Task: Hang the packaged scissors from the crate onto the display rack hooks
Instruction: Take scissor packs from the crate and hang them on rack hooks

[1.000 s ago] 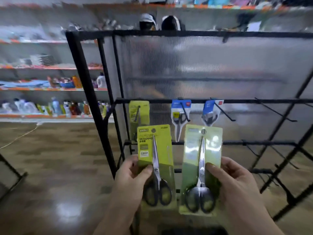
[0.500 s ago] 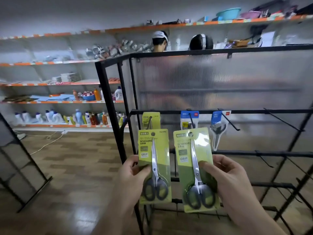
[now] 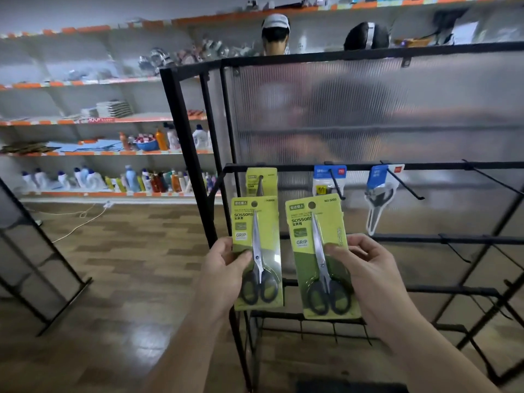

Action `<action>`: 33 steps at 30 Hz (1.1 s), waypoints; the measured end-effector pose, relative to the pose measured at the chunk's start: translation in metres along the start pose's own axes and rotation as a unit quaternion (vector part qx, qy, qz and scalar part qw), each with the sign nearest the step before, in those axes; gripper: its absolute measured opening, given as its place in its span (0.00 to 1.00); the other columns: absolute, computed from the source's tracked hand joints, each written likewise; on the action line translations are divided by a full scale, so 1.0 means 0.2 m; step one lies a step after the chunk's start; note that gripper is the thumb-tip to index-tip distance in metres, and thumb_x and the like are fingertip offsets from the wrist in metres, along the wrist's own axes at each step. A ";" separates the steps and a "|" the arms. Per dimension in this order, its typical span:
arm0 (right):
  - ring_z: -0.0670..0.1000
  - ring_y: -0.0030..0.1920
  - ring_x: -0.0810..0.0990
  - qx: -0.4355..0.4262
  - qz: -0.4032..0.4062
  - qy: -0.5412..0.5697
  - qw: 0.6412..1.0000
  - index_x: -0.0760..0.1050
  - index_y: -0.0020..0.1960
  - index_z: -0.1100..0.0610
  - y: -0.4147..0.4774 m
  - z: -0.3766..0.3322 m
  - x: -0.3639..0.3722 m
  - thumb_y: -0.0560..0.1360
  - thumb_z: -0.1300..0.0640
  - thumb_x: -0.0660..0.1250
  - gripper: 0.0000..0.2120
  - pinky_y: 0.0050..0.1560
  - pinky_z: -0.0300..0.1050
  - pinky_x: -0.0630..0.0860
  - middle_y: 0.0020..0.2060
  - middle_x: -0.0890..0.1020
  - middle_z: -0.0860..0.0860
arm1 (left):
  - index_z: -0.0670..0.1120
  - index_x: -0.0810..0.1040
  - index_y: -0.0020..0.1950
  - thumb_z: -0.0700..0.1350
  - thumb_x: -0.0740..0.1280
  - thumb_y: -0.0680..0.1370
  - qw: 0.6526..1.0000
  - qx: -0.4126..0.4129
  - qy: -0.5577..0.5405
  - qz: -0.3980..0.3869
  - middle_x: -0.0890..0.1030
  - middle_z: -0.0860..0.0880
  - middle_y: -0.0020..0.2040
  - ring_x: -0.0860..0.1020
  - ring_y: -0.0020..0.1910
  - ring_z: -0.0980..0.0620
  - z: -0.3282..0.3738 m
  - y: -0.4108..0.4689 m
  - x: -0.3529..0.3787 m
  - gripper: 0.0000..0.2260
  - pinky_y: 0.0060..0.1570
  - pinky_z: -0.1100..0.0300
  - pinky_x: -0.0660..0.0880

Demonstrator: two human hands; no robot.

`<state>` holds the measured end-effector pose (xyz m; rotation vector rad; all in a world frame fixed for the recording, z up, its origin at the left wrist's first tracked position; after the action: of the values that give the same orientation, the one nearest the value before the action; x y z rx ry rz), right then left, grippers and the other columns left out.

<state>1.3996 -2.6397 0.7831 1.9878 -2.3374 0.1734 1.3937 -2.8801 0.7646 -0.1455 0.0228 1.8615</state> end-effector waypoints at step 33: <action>0.65 0.48 0.85 0.023 0.108 -0.056 0.992 0.81 0.48 0.61 0.32 0.20 0.49 0.76 0.60 0.74 0.05 0.53 0.69 0.81 0.42 0.86 0.58 | 0.47 0.77 0.52 0.45 0.70 0.81 0.996 -0.003 -0.008 -0.093 0.83 0.50 0.45 0.81 0.45 0.50 -0.25 0.83 0.10 0.03 0.38 0.63 0.73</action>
<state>1.3214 -2.7306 0.7540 1.8035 -2.6411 0.1326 1.2334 -2.9143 0.7037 -0.1319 -0.0082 1.6778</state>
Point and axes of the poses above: each hand's wrist, its own y-axis towards the middle knuckle, its own x-axis out of the palm, z = x × y, the point moved 4 cm from there along y, towards the middle knuckle
